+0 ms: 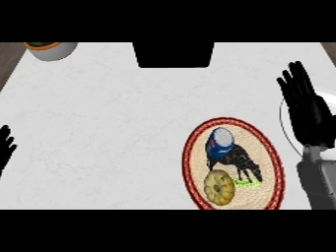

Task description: Pick the squash from the placemat and place it in the plate

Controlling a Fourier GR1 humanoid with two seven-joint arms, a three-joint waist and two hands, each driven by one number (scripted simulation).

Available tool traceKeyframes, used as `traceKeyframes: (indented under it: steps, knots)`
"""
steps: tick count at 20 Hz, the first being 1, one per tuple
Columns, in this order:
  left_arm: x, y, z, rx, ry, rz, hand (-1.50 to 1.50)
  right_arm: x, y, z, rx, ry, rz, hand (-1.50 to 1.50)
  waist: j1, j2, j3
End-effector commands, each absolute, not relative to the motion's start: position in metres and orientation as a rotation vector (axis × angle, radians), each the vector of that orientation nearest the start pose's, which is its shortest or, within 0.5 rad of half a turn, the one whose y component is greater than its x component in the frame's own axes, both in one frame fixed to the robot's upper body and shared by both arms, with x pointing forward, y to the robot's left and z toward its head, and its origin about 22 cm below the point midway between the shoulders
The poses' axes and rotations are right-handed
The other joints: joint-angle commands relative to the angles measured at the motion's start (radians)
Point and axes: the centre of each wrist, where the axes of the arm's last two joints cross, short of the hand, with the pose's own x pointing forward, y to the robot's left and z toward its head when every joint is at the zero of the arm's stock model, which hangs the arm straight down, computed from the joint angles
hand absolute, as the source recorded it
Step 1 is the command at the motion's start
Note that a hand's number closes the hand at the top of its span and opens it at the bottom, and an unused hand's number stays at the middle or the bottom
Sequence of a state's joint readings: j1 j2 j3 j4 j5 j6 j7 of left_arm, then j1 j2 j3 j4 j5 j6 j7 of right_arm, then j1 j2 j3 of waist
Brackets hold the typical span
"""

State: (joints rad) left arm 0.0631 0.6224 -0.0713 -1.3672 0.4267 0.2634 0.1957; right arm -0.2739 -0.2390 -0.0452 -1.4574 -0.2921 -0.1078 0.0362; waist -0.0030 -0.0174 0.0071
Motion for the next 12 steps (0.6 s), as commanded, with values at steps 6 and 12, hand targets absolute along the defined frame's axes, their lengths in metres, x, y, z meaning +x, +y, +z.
traceKeyframes:
  steps: [6,12]
  knots:
    - [0.271,0.315,0.062,0.304,-1.557,-0.195,0.0,0.286,-0.131,0.053,-0.109,-1.813,0.477,-1.5,0.007,0.006,-0.019]
    - [0.271,0.298,0.051,0.246,-1.532,-0.187,0.0,0.253,-0.14,0.002,-0.553,-1.725,0.909,-1.5,-0.038,0.003,-0.014]
